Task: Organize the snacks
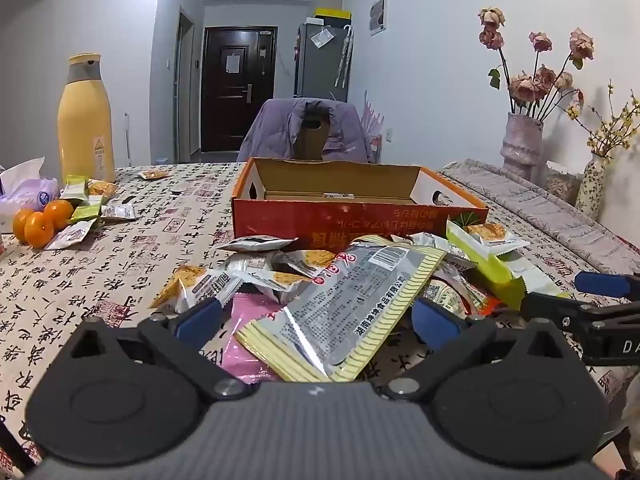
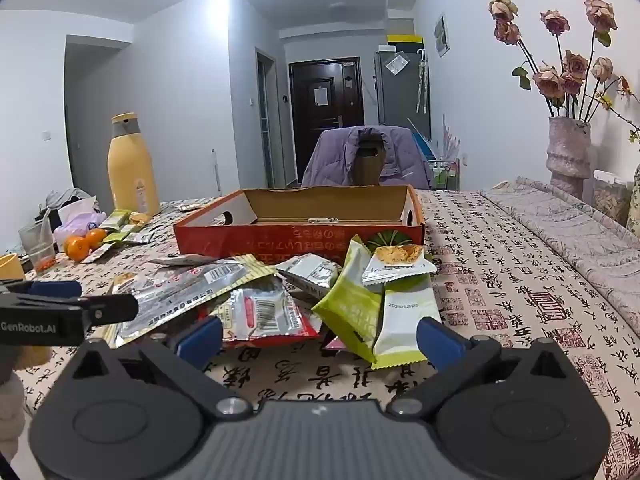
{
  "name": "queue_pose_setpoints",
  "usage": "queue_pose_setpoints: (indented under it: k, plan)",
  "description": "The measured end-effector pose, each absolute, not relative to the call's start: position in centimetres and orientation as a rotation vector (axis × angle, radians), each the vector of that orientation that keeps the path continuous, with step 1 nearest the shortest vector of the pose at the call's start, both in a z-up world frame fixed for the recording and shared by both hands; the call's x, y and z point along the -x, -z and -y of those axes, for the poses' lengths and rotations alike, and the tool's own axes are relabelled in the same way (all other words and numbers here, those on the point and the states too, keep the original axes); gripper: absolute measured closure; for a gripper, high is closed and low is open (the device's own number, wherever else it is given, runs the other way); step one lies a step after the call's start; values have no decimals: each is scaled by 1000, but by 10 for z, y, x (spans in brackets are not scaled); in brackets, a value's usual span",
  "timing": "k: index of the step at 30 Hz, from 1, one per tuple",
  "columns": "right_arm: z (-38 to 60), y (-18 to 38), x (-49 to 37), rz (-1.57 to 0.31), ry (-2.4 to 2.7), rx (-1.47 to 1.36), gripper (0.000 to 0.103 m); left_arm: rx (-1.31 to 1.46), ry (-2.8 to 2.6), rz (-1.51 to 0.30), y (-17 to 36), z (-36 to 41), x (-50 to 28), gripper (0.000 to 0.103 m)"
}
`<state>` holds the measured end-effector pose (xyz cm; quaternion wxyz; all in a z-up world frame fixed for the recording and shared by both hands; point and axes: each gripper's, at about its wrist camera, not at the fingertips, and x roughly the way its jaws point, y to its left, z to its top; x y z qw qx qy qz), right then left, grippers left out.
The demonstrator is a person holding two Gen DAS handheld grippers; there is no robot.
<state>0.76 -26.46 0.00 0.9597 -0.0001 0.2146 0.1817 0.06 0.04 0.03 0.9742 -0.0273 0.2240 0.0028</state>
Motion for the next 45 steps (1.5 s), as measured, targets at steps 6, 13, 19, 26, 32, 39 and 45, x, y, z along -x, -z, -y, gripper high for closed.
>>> queue_pose_setpoints:
  k: [6,13,19,26,32,39,45]
  plan:
    - [264,0,-8,-434,-358,-7,0,61,-2,-439,0,2,1,0]
    - [261,2,-4,-440,-357,-4,0,60,-2,-438,-2,6,0,0]
    - [264,1,-7,-444,-363,0,0,59,9,-430,1,3,4,0]
    - [264,2,-7,-445,-364,-1,0,61,11,-435,2,2,3,0]
    - [265,2,-7,-444,-363,-3,0,65,15,-431,2,2,4,0]
    - [264,1,-7,-444,-364,0,0,64,19,-428,3,3,5,0]
    - [263,1,-6,-444,-364,0,0,63,22,-423,3,4,6,0]
